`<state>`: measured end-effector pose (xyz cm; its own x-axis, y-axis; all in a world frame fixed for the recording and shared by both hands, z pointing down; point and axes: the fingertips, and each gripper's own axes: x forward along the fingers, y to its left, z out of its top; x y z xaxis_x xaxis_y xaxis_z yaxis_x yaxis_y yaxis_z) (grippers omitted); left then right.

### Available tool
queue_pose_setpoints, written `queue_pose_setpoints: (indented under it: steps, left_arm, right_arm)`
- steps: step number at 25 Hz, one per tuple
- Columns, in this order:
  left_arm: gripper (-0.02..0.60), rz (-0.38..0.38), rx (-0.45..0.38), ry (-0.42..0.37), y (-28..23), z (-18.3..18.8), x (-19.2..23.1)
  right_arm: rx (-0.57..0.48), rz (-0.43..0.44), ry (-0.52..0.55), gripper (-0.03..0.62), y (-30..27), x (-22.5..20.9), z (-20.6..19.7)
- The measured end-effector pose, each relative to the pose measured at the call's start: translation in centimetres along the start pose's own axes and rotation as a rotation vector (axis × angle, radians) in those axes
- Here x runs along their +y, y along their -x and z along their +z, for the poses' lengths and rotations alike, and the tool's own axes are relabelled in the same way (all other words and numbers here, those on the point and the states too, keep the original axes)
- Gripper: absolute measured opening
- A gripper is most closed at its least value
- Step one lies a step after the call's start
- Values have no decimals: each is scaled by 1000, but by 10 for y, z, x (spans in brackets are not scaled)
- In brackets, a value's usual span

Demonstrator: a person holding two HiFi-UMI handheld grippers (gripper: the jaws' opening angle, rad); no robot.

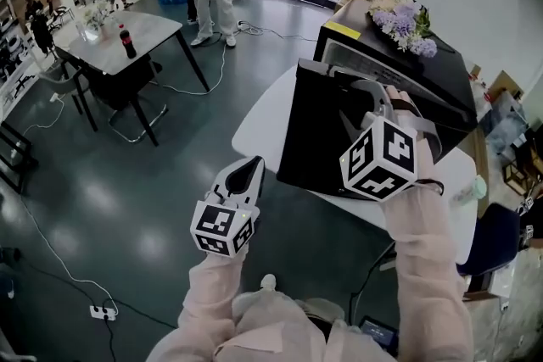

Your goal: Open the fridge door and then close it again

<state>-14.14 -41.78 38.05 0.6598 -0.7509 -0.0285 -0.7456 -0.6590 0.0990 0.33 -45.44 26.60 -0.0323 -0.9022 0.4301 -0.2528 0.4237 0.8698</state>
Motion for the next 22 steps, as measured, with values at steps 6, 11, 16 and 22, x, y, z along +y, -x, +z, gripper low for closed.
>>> queue_pose_setpoints:
  steps: [6,11,16,22]
  left_arm:
    - [11,65,-5,2,36,1,-26]
    - [11,114,-11,4,69,-6,-62]
    - [11,158,-5,5,96,-15,-93]
    - [11,185,-1,-13,129,-17,-134]
  right_arm:
    - [-83,41,33,147,38,20,8]
    - [-165,65,68,146,78,40,12]
    - [-230,91,104,146,107,56,9]
    - [-298,112,139,149,146,74,-1]
